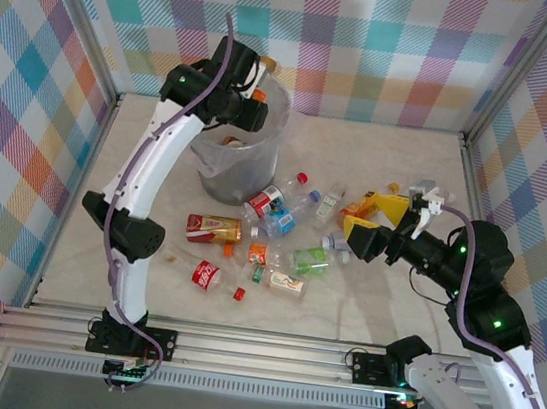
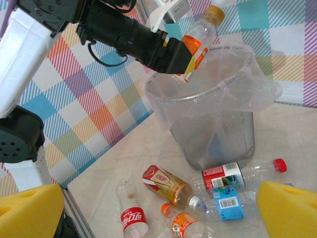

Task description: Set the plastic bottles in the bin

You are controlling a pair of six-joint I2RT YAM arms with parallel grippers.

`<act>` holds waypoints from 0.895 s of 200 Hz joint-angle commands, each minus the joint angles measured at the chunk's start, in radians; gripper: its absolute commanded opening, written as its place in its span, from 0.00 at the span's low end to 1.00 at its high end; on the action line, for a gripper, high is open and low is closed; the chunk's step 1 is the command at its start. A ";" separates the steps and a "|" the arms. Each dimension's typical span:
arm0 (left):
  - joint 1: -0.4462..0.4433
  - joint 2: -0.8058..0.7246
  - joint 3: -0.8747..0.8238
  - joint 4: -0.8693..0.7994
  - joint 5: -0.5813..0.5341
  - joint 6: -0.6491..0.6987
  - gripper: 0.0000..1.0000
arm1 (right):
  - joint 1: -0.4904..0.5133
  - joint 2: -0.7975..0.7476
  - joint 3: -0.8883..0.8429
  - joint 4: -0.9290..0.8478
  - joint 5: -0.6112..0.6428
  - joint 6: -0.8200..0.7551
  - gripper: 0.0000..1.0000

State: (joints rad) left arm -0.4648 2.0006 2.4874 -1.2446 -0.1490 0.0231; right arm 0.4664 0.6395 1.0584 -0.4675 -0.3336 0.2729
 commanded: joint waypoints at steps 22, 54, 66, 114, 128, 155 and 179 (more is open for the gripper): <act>0.060 0.106 0.068 -0.049 -0.028 -0.024 0.55 | 0.006 -0.008 -0.011 -0.015 0.019 0.020 1.00; 0.098 0.163 0.069 -0.042 0.024 -0.016 0.55 | 0.006 -0.009 -0.016 -0.027 0.024 0.024 1.00; 0.112 0.180 0.071 -0.043 0.046 -0.011 0.55 | 0.006 -0.009 -0.020 -0.022 0.021 0.027 1.00; 0.150 0.252 0.067 -0.061 0.119 -0.007 0.55 | 0.006 -0.007 -0.032 -0.018 0.018 0.039 1.00; 0.150 0.274 0.067 -0.061 0.127 -0.002 0.55 | 0.006 -0.007 -0.034 -0.025 0.020 0.040 1.00; 0.151 0.314 0.064 -0.059 0.140 0.005 0.55 | 0.006 -0.022 -0.043 -0.032 0.025 0.046 1.00; 0.152 0.336 0.046 -0.047 0.149 0.007 0.55 | 0.006 -0.033 -0.043 -0.046 0.036 0.043 1.00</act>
State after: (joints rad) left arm -0.3187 2.3146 2.5313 -1.2854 -0.0284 0.0174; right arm 0.4664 0.6300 1.0225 -0.4999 -0.3119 0.3061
